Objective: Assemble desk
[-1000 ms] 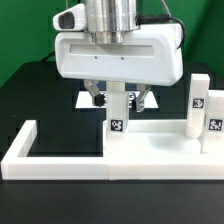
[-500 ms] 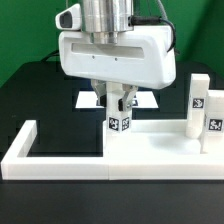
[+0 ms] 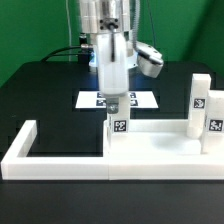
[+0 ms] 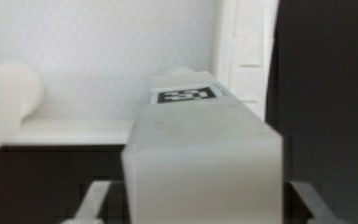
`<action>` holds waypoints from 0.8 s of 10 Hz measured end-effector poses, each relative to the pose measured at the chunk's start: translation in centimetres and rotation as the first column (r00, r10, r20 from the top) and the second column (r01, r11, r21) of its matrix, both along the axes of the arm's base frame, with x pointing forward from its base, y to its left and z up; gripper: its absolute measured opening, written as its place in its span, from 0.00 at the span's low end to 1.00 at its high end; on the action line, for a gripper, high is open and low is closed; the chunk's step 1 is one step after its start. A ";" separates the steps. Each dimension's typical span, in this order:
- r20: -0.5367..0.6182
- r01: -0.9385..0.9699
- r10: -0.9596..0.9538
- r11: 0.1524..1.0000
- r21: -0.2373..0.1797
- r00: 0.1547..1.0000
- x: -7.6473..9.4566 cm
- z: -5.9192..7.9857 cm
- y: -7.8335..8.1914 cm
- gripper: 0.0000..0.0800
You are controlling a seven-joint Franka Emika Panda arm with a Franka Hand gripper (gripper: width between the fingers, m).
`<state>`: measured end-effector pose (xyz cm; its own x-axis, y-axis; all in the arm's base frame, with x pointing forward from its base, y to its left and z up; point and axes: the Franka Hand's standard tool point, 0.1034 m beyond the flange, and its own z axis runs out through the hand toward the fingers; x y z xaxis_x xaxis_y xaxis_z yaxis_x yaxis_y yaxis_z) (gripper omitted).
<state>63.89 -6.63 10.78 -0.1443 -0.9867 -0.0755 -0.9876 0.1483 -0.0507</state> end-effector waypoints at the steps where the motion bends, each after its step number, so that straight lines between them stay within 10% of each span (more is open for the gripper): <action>1: -0.009 0.144 -0.143 0.989 0.032 0.990 0.0 0.0 -0.1 0.37; 6: -0.029 0.321 -0.320 0.947 0.036 0.947 -0.2 0.0 -0.2 0.38; 8: -0.029 0.316 -0.315 0.948 0.036 0.949 -0.3 0.0 -0.2 0.68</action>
Offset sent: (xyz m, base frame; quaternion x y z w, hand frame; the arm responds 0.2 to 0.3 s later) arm 0.0031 -0.0040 0.0025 0.0110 -0.0026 0.2255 0.9742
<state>63.62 -6.81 10.75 -0.4499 -0.8867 -0.1067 -0.8908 0.4540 -0.0162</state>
